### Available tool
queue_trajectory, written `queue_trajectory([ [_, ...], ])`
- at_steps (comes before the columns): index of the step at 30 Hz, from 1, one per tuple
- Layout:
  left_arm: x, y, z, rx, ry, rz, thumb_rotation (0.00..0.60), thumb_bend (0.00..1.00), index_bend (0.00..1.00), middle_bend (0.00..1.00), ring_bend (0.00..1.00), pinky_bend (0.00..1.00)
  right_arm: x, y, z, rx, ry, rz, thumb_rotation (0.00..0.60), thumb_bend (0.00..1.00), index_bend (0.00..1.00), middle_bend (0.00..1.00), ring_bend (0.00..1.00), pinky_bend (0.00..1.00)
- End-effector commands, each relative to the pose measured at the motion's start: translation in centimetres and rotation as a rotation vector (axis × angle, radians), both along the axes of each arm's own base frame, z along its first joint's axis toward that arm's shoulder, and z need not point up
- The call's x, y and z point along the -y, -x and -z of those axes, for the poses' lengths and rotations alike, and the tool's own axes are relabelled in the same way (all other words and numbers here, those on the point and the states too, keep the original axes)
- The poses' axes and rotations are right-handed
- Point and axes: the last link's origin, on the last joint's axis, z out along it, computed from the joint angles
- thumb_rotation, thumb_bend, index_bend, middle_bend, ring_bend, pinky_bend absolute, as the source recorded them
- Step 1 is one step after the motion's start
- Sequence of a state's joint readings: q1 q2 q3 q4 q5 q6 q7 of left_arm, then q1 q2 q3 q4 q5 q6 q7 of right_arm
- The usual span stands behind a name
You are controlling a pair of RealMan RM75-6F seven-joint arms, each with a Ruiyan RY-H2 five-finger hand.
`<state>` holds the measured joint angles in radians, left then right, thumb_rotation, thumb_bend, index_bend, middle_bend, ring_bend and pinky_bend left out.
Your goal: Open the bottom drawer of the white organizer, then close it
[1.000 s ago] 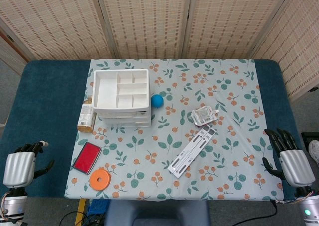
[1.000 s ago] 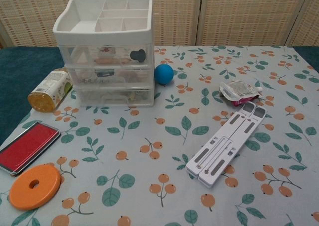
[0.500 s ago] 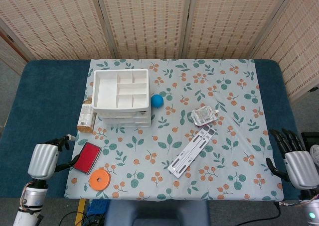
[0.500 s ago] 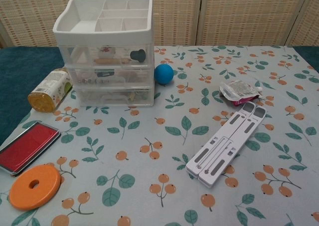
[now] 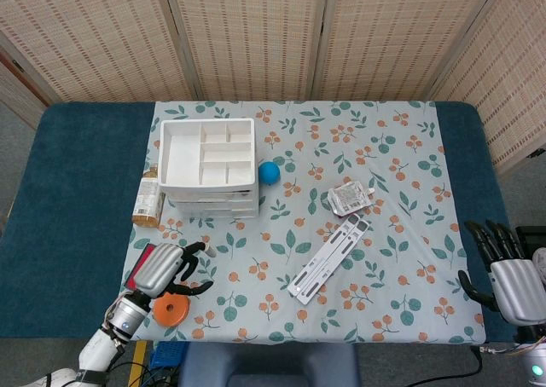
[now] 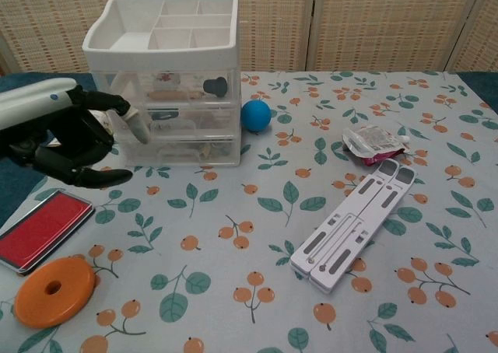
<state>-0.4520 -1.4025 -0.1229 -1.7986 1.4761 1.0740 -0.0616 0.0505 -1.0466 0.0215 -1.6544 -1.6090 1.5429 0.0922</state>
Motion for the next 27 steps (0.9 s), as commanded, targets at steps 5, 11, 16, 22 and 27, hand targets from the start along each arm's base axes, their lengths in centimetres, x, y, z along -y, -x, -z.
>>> queue_trajectory([
  [5,-1.5,-1.9,5.2,0.140,0.239,-0.123,0.600,0.20,0.20,0.99,1.00,1.00,-0.1,-0.1,-0.2,-0.003,0.005,0.004,0.600,0.42,0.00,0.10,0.00,0.02],
  [11,-2.4,-2.7,8.1,0.331,0.319,-0.312,0.600,0.20,0.16,1.00,1.00,1.00,-0.1,-0.1,-0.2,-0.004,0.005,0.008,0.600,0.42,0.00,0.10,0.00,0.02],
  [16,-3.0,-2.6,9.5,0.427,0.361,-0.442,0.600,0.20,0.15,1.00,1.00,1.00,0.0,-0.1,0.0,-0.007,-0.003,0.012,0.600,0.42,0.00,0.10,0.00,0.02],
  [22,-3.8,-2.6,10.7,0.522,0.393,-0.584,0.600,0.22,0.14,1.00,1.00,1.00,0.2,-0.1,0.2,-0.007,-0.009,0.015,0.600,0.42,0.00,0.10,0.00,0.02],
  [27,-4.5,-2.9,11.4,0.594,0.392,-0.689,0.600,0.23,0.13,1.00,1.00,1.00,0.2,-0.1,0.1,-0.005,-0.004,0.015,0.600,0.42,0.00,0.10,0.00,0.02],
])
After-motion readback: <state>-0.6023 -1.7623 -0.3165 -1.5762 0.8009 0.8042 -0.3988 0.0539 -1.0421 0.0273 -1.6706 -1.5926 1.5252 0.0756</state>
